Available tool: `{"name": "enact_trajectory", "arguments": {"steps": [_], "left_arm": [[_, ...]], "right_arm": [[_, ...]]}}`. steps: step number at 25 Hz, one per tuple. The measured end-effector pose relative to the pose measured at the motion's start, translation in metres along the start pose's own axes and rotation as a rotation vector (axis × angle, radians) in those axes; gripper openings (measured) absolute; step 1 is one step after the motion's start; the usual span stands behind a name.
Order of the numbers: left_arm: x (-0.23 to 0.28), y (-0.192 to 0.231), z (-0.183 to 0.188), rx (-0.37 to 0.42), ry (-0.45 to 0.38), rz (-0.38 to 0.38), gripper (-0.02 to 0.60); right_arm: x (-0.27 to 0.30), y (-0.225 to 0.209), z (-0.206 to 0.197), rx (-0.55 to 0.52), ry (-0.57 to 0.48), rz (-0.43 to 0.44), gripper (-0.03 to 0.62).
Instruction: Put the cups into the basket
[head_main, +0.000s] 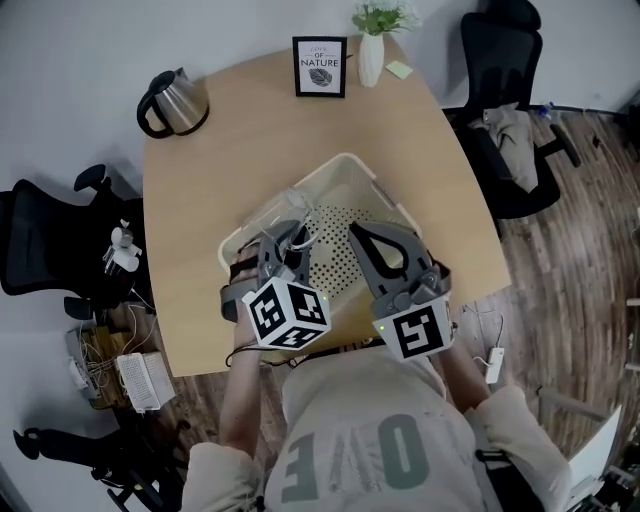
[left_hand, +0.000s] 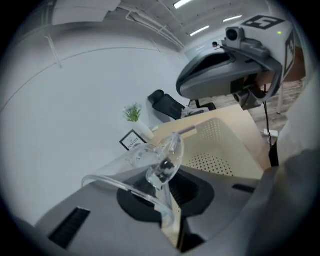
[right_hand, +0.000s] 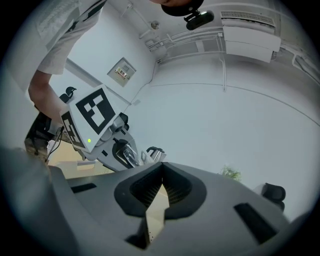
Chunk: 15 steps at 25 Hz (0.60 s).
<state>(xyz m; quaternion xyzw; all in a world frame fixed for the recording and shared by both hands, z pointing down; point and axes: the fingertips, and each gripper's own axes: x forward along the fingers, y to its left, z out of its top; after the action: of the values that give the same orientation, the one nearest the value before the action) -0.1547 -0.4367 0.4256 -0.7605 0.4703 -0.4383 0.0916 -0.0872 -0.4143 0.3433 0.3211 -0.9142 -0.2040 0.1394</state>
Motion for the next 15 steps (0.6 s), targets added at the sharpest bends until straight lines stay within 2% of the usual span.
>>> {"name": "enact_trajectory", "arguments": {"steps": [4, 8, 11, 15], "left_arm": [[0.025, -0.023, -0.020, 0.092, 0.131, -0.132, 0.041], [0.049, -0.049, -0.046, 0.242, 0.250, -0.257, 0.042], [0.062, -0.068, -0.066, 0.378, 0.316, -0.333, 0.041], [0.075, -0.087, -0.080, 0.504, 0.368, -0.420, 0.041]], "right_arm": [[-0.002, -0.001, -0.006, 0.024, 0.010, -0.006, -0.002], [-0.001, 0.000, -0.010, 0.030, 0.016, -0.005, -0.002], [-0.001, 0.002, -0.012, 0.028, 0.024, -0.004, -0.002], [-0.002, -0.003, -0.013, 0.030, 0.021, -0.019, -0.002]]}}
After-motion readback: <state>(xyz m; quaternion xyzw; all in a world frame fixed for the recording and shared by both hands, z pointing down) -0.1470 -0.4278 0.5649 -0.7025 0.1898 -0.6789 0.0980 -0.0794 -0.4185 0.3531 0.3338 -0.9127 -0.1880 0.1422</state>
